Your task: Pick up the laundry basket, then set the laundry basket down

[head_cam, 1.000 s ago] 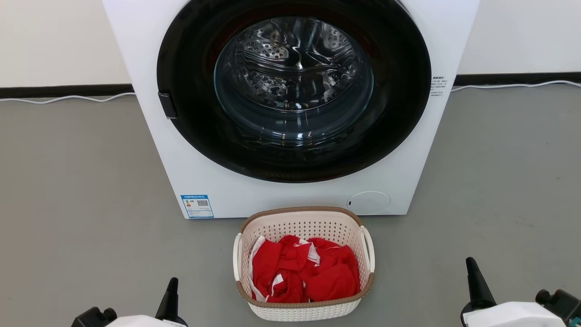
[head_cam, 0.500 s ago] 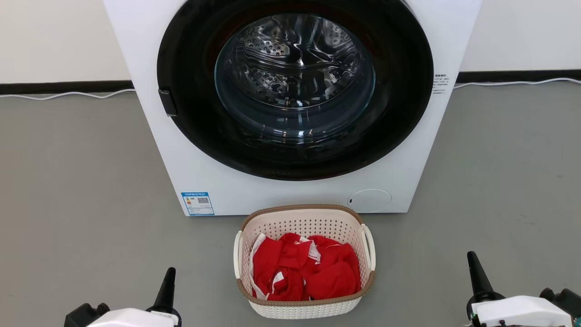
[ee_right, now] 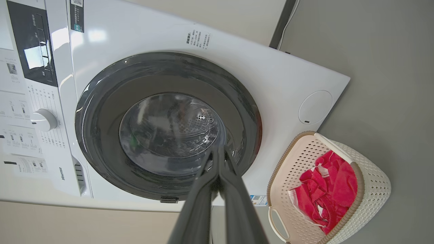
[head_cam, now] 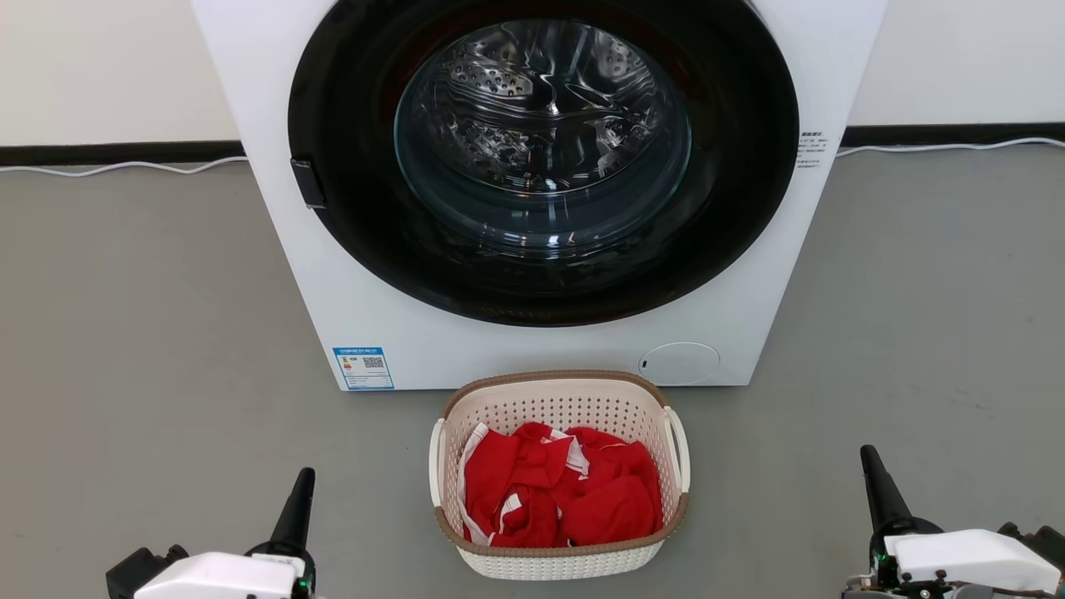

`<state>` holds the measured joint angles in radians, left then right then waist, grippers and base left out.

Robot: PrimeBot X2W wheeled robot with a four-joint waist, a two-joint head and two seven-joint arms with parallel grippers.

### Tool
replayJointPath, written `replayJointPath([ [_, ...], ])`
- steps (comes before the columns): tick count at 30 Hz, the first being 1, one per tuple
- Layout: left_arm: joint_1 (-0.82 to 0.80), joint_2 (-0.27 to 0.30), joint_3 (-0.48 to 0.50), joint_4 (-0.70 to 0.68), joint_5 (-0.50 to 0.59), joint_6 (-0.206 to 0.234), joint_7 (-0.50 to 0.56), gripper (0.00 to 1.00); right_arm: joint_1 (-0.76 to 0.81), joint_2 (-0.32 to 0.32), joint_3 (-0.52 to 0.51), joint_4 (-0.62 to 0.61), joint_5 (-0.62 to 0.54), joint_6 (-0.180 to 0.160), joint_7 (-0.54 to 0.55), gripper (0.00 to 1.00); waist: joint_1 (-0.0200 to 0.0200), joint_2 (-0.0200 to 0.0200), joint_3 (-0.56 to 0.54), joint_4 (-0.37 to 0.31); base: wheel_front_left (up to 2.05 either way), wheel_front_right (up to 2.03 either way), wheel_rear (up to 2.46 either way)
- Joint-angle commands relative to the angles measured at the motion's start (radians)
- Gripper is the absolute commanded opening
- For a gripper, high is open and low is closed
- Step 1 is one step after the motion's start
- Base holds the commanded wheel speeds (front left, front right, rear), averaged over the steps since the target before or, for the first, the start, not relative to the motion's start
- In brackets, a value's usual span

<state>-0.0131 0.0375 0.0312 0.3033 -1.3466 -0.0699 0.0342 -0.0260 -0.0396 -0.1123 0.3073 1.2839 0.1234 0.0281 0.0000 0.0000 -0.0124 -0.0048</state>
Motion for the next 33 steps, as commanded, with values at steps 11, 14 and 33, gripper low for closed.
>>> replayJointPath([
  [11, -0.074, 0.011, 0.051, -0.043, -0.120, -0.032, 0.035, 0.00, -0.064, -0.010, 0.008, -0.046, 0.147, 0.006, 0.041, 0.00, 0.0000, 0.0000, 0.006, 0.002, 0.00, 0.00, 0.00],
  [14, -0.078, 0.012, 0.057, -0.046, -0.149, -0.038, 0.044, 0.00, -0.068, -0.010, 0.006, -0.049, 0.183, 0.007, 0.050, 0.00, 0.0000, 0.0000, 0.008, 0.003, 0.00, 0.00, 0.00],
  [33, -0.095, 0.013, 0.082, -0.058, -0.262, -0.061, 0.079, 0.00, -0.082, -0.011, -0.001, -0.063, 0.325, 0.007, 0.085, 0.00, 0.0000, 0.0000, 0.015, 0.005, 0.00, 0.00, 0.00],
])
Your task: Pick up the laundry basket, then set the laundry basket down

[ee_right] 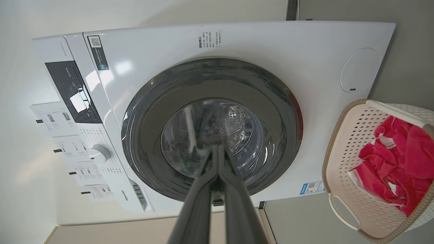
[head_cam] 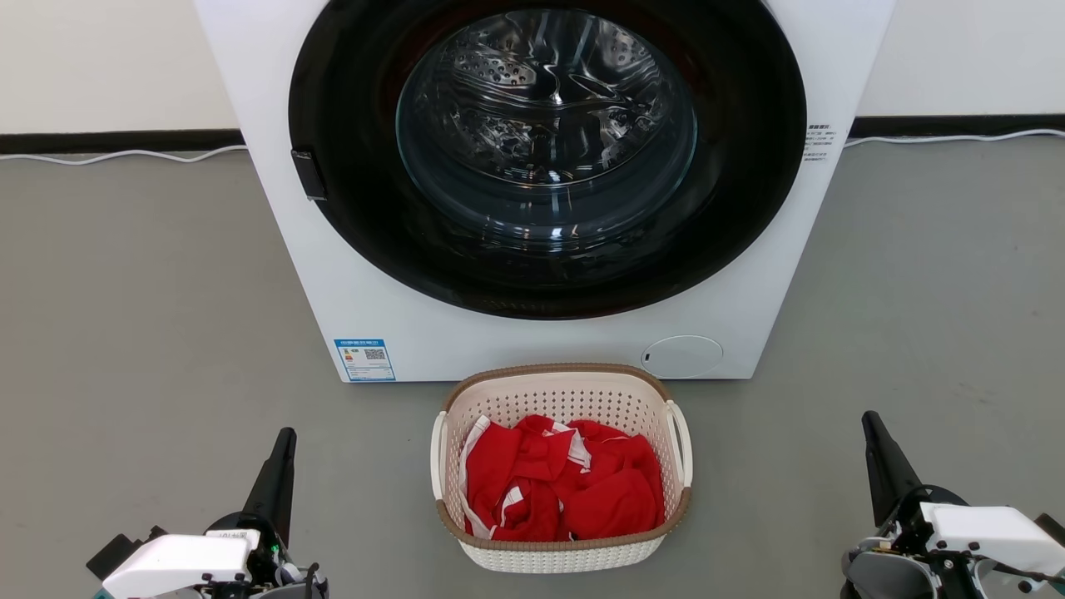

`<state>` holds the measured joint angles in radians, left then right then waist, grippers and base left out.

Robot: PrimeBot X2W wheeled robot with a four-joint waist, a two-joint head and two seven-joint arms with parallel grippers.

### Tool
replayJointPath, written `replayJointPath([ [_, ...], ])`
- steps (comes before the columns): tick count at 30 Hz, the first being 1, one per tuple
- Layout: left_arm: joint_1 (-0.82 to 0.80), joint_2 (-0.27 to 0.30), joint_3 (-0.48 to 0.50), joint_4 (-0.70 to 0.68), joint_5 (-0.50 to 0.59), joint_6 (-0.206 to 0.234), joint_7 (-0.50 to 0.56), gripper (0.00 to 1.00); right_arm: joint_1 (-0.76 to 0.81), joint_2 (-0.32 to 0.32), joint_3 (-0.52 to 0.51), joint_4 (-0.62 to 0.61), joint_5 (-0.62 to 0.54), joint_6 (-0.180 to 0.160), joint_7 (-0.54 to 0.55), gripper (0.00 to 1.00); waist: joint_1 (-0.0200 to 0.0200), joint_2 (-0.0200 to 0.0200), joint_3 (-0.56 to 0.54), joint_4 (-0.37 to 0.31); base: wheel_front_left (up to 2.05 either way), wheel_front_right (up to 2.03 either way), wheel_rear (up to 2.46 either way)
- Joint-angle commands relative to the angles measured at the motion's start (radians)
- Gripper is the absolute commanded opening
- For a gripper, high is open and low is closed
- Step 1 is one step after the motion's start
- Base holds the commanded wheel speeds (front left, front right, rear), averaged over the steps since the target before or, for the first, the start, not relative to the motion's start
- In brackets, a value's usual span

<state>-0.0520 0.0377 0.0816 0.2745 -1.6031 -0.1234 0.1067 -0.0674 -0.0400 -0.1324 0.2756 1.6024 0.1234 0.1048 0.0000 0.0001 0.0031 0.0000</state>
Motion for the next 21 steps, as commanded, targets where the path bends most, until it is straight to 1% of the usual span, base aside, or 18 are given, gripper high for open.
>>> replayJointPath([
  [1, -0.056, 0.013, 0.032, -0.029, -0.006, -0.007, 0.006, 0.00, -0.040, -0.010, 0.019, -0.031, 0.007, 0.007, 0.008, 0.00, 0.0000, -0.0001, 0.000, 0.000, 0.00, 0.00, 0.00],
  [21, -0.056, 0.013, 0.032, -0.029, -0.006, -0.007, 0.006, 0.00, -0.040, -0.010, 0.019, -0.031, 0.007, 0.007, 0.008, 0.00, 0.0000, -0.0001, 0.000, 0.000, 0.00, 0.00, 0.00],
])
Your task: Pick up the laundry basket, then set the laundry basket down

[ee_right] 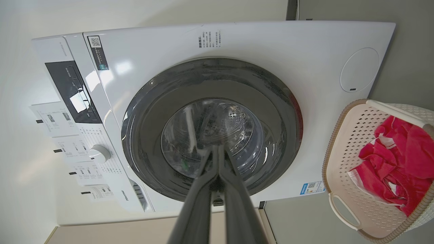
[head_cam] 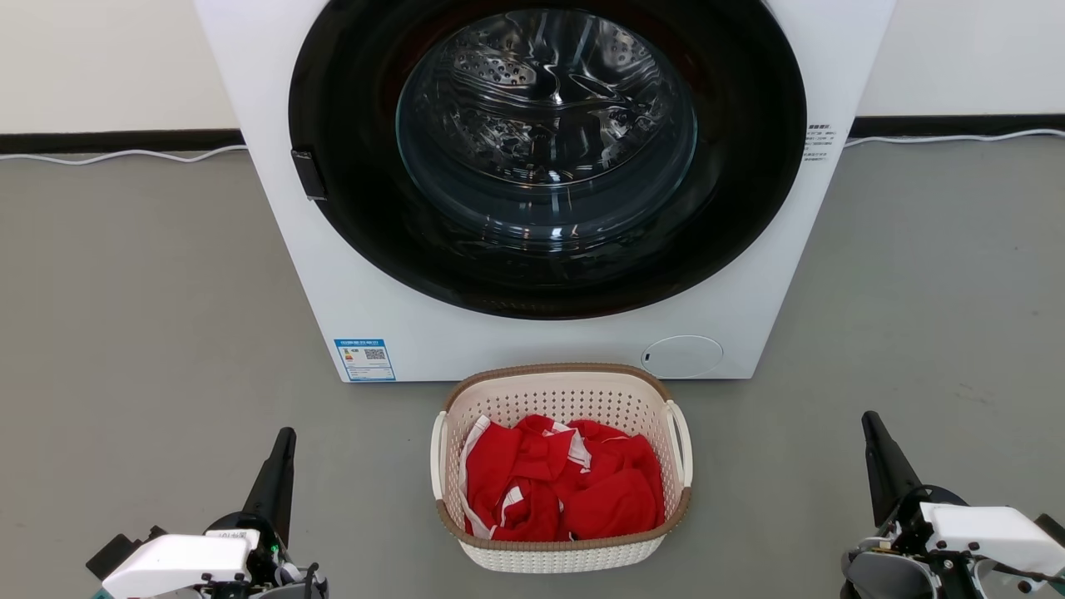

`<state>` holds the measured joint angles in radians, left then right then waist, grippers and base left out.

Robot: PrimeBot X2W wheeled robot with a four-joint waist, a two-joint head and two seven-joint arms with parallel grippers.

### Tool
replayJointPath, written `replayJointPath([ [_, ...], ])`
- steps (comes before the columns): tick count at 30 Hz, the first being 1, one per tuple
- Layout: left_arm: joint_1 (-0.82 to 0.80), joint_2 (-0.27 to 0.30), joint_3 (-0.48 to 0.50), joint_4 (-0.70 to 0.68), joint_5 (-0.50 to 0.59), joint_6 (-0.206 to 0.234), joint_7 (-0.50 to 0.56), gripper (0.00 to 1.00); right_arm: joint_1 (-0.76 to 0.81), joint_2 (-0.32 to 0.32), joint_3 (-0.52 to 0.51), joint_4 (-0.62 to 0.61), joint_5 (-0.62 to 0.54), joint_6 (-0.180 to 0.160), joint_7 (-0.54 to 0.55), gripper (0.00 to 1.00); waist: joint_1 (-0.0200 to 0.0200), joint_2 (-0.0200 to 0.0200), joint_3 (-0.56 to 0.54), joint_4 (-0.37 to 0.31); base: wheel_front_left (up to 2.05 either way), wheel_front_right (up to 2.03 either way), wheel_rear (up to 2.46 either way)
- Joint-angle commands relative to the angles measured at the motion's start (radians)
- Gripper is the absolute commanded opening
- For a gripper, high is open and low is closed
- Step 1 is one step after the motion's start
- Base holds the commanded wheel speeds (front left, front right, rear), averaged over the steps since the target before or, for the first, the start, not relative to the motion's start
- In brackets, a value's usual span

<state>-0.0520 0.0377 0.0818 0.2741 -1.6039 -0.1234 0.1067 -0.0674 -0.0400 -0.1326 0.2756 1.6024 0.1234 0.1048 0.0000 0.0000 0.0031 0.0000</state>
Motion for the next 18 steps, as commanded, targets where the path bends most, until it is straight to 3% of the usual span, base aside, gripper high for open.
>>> replayJointPath([
  [1, -0.056, 0.013, 0.032, -0.029, -0.005, -0.007, 0.006, 0.00, -0.040, -0.010, 0.019, -0.031, 0.007, 0.007, 0.008, 0.00, 0.0000, 0.0000, 0.000, 0.000, 0.00, 0.00, 0.00],
  [18, -0.056, 0.013, 0.032, -0.029, -0.005, -0.007, 0.006, 0.00, -0.040, -0.010, 0.019, -0.031, 0.007, 0.007, 0.008, 0.00, 0.0000, 0.0000, 0.000, 0.000, 0.00, 0.00, 0.00],
])
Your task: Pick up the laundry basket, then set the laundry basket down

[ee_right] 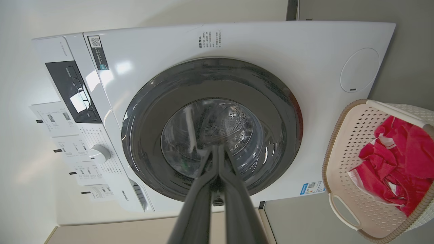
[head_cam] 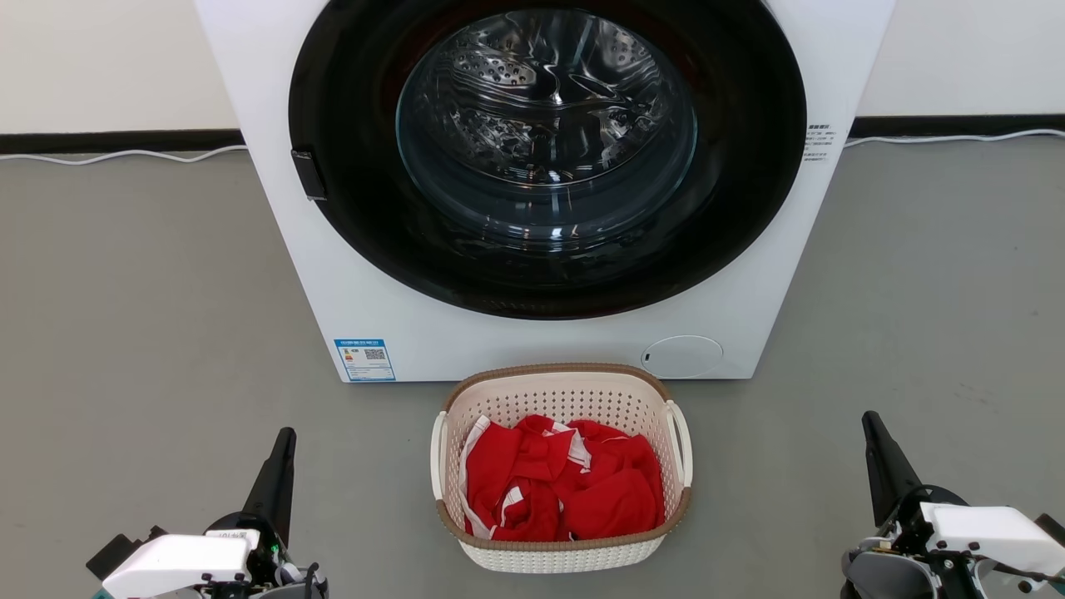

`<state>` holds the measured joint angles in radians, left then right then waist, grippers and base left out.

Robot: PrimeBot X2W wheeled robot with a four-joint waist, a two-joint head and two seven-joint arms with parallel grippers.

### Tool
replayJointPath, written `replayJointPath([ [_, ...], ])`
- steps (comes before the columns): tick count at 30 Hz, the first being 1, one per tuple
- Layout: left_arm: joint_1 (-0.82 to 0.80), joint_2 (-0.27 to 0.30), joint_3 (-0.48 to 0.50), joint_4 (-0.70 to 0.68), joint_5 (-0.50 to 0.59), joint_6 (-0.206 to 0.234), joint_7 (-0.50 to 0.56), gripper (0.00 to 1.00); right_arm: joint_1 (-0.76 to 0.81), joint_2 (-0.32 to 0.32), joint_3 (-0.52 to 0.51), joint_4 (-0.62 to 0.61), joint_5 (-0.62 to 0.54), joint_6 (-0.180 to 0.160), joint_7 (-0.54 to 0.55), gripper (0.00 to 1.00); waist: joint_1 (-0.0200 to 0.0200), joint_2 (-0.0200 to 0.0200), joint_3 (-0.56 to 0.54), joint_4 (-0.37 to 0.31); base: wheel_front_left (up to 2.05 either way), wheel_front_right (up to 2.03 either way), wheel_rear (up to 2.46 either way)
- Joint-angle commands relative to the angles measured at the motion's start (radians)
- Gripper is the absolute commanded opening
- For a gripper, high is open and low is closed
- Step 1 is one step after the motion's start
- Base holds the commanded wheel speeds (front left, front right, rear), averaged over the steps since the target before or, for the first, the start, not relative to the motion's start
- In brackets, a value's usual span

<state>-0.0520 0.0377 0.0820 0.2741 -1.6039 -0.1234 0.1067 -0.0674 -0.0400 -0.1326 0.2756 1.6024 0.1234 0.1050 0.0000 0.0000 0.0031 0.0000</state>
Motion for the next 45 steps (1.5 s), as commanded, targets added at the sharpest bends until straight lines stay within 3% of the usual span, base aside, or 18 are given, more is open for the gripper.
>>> replayJointPath([
  [1, -0.056, 0.013, 0.032, -0.029, -0.005, -0.007, 0.006, 0.00, -0.040, -0.010, 0.019, -0.031, 0.007, 0.007, 0.008, 0.00, 0.0000, 0.0000, 0.000, 0.000, 0.00, 0.00, 0.00],
  [45, -0.056, 0.013, 0.031, -0.029, -0.005, -0.007, 0.006, 0.00, -0.040, -0.010, 0.019, -0.031, 0.007, 0.007, 0.008, 0.00, 0.0000, 0.0000, 0.000, 0.000, 0.00, 0.00, 0.00],
])
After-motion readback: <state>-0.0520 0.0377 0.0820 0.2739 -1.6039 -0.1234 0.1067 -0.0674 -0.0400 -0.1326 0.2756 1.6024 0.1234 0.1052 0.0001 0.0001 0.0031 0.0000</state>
